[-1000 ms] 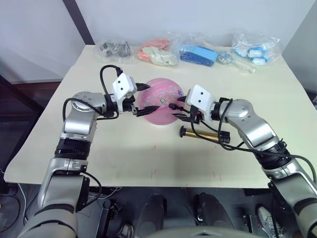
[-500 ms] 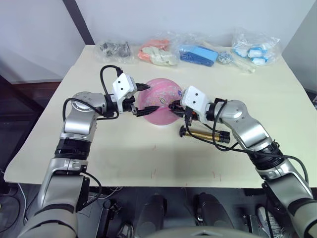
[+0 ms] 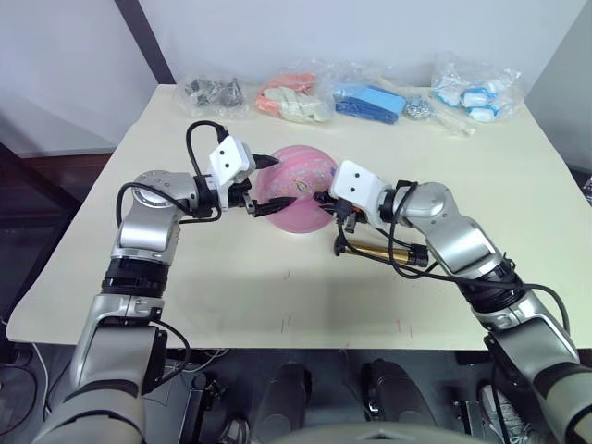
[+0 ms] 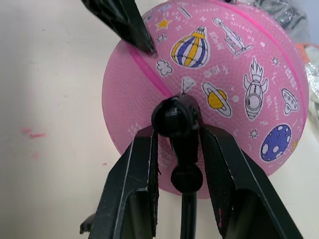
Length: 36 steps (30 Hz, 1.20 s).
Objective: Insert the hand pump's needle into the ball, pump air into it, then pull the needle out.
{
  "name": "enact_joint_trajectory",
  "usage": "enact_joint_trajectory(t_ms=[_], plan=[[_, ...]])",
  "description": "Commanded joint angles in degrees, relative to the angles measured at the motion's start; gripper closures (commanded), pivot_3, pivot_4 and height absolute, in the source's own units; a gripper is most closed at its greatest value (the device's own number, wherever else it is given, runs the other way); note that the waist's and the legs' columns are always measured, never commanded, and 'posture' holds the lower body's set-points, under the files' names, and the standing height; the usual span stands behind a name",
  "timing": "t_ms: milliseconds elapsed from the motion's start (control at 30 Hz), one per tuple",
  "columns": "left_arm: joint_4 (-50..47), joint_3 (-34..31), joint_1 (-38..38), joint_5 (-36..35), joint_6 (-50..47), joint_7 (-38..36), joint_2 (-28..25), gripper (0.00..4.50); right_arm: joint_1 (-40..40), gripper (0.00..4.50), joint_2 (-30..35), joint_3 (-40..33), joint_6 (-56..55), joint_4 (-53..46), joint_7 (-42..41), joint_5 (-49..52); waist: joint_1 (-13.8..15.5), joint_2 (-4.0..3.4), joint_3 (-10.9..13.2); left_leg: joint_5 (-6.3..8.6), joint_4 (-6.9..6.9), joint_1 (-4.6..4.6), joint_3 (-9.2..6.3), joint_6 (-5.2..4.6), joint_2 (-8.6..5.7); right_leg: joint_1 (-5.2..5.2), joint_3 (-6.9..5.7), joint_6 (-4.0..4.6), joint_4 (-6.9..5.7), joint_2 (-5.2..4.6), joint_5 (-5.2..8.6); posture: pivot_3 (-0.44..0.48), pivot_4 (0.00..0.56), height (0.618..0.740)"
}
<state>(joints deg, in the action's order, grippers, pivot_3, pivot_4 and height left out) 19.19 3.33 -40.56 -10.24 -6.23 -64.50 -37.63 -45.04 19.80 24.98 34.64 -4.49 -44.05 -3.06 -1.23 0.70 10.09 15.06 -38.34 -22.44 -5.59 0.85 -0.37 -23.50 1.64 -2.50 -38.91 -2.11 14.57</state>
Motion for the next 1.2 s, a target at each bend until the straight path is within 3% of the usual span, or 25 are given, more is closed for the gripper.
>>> enact_joint_trajectory(t_ms=[33, 533, 1200], plan=[[0.8, 2.0, 1.2, 1.4, -1.1, -0.5, 0.4, 0.0, -2.1, 3.16, -1.4, 1.0, 3.0, -3.9, 0.9, -1.1, 0.0, 0.0, 0.0, 0.0, 0.0, 0.0, -0.01, 0.0, 0.0, 0.0, -0.01, 0.0, 0.0, 0.0, 0.0, 0.0, 0.15, 0.74], [0.6, 2.0, 1.6, 1.8, -1.2, -0.5, 0.6, 0.0, -3.2, 3.16, -2.6, 1.7, 15.1, -10.7, 3.0, -2.7, -0.6, 0.0, 0.0, 0.0, 0.0, -0.02, -0.1, 0.0, -0.02, 0.0, -0.07, 0.0, -0.01, -0.01, 0.0, 0.0, 0.15, 0.74], [0.0, 1.9, 2.0, 1.8, -1.5, -0.6, 0.7, 0.0, -3.8, 3.16, -3.1, 3.3, 15.4, -9.5, 4.6, -2.6, -0.6, -0.01, 0.0, 0.0, 0.01, -0.02, -0.12, 0.0, -0.02, 0.0, -0.08, 0.0, -0.01, -0.01, 0.0, 0.0, 0.15, 0.74]])
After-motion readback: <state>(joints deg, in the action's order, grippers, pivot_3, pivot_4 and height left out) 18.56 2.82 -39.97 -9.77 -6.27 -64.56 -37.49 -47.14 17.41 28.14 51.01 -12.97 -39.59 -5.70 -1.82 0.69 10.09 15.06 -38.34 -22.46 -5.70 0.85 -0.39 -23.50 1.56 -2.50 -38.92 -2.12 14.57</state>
